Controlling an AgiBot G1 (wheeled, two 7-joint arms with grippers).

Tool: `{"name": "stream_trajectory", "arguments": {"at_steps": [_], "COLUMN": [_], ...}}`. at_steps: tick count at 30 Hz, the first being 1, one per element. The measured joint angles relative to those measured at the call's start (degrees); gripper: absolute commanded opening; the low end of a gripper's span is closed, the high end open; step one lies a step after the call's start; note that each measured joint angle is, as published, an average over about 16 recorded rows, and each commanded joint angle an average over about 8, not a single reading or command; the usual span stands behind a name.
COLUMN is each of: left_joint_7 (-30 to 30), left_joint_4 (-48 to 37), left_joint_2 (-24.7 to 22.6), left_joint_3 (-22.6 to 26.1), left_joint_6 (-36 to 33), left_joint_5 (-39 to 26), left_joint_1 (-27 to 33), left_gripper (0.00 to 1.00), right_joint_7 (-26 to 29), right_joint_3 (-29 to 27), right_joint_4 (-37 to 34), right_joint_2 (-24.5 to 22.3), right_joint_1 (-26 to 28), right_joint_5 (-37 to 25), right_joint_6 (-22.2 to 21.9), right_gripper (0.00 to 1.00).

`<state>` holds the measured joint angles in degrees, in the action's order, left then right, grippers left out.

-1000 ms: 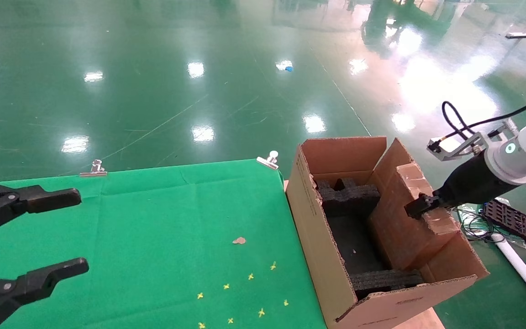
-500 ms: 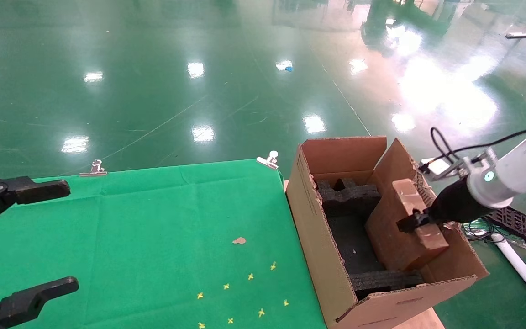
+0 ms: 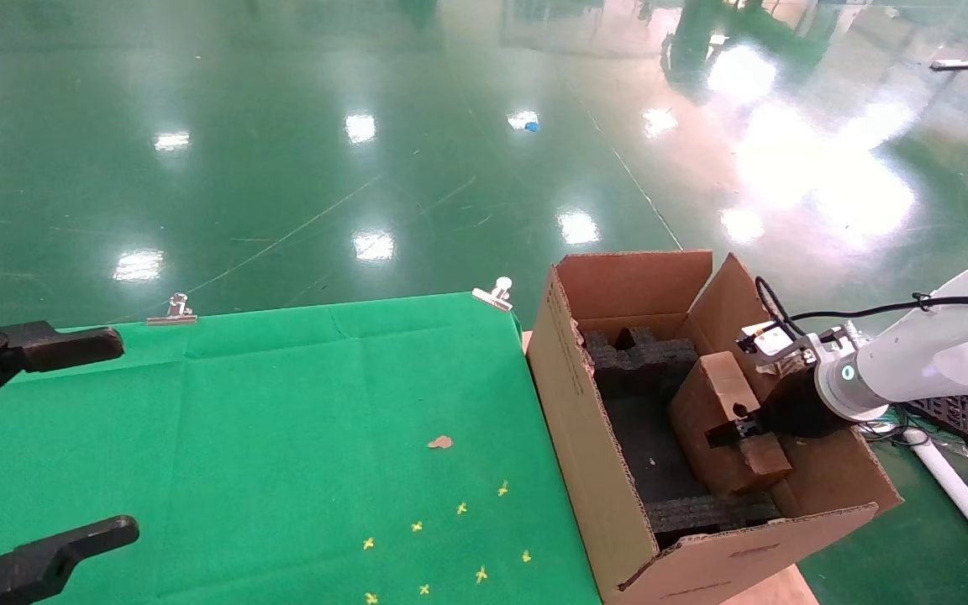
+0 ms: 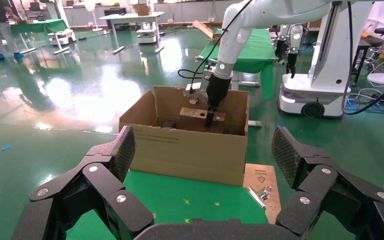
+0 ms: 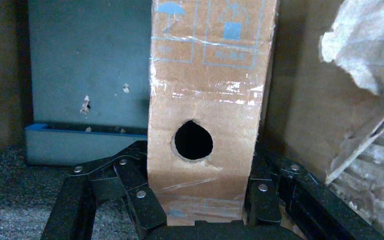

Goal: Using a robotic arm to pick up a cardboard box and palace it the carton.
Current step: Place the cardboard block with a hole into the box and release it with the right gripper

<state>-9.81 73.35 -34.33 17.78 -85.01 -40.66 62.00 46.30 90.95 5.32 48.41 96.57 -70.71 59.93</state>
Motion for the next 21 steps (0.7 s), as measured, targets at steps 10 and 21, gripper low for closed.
{"name": "stream_trajectory", "arguments": {"at_steps": [10,21], "left_joint_7": [0.01,0.02], "left_joint_4": [0.00,0.00], "left_joint_2": [0.01,0.02], "left_joint_3": [0.02,0.05], "left_joint_6": [0.01,0.02], "left_joint_5": [0.02,0.03], "left_joint_1": [0.01,0.01], "left_gripper": [1.00,1.00], "right_joint_7": [-1.76,-1.91], "right_joint_3": [0.02,0.78], "right_joint_4": [-2.20,-4.04], "right_joint_2": [1.09,2.03], "right_joint_1": [0.70,2.15], "right_joint_5": [-0.09,-1.22], "right_joint_6": [0.44,0.89], "right_gripper": [1.00,1.00]}}
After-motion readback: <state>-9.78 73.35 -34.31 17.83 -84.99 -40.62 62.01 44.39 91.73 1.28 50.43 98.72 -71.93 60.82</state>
